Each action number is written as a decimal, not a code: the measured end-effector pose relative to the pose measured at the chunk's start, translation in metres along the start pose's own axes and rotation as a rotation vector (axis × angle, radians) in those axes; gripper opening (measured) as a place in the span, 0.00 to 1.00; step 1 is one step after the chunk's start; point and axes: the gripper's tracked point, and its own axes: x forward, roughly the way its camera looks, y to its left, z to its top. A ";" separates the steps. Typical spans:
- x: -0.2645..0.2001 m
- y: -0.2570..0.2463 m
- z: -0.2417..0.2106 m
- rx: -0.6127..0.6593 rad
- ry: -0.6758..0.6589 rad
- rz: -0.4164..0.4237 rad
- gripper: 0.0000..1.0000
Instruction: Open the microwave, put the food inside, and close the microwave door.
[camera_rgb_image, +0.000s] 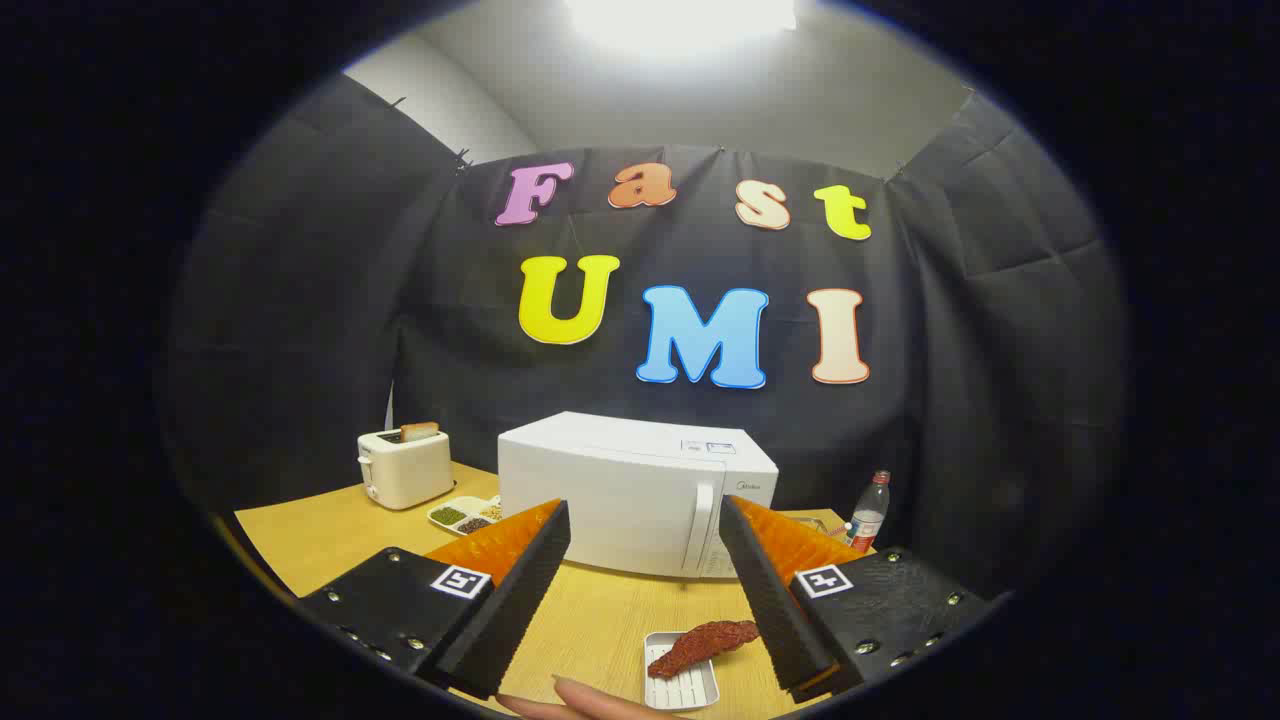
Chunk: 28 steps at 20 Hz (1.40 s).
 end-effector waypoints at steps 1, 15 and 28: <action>-0.004 -0.005 0.003 0.037 0.001 -0.002 0.95; -0.032 0.008 0.016 0.112 0.006 0.072 0.95; -0.021 -0.001 0.012 0.083 0.001 0.024 0.95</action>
